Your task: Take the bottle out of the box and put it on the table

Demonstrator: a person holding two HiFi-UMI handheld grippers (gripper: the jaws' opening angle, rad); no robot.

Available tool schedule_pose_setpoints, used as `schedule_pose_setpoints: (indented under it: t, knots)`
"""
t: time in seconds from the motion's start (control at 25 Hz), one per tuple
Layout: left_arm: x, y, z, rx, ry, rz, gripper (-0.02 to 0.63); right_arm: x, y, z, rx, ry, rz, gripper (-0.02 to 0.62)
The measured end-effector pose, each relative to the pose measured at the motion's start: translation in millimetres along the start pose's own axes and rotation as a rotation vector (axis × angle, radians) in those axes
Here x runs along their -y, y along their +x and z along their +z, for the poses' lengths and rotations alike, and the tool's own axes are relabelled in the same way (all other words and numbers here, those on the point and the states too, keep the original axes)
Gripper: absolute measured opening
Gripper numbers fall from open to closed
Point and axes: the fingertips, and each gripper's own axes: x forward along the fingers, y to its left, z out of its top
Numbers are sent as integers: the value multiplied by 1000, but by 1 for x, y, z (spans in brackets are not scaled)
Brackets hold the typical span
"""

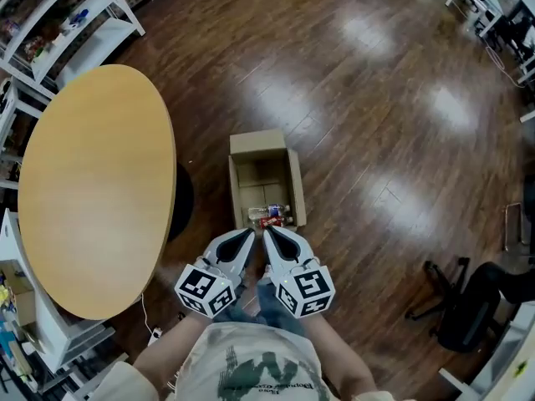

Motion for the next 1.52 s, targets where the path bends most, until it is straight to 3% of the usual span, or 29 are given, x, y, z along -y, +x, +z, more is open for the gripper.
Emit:
schedule_pose_setpoints:
  t: [0.44,0.68,1.04,1.28,1.52]
  knots:
    - [-94,58,-76,-105,-57,62,-2,92,77,-91,-121,203,-198,46]
    - [-150,99,-126,-152,-102,71,-2,129,120,-165,-203,299,-297,77]
    - [-210,153,-208,-163,-174,77,-2,195,161,-276,-215,547,-512,104]
    - [-233,168,-257,-219,-174,59,-2,216,180,-345,-248,669,-564,113]
    - [-260,166,-289,-275,-184,83,-3,241,210,-399,-217,908,-658,146]
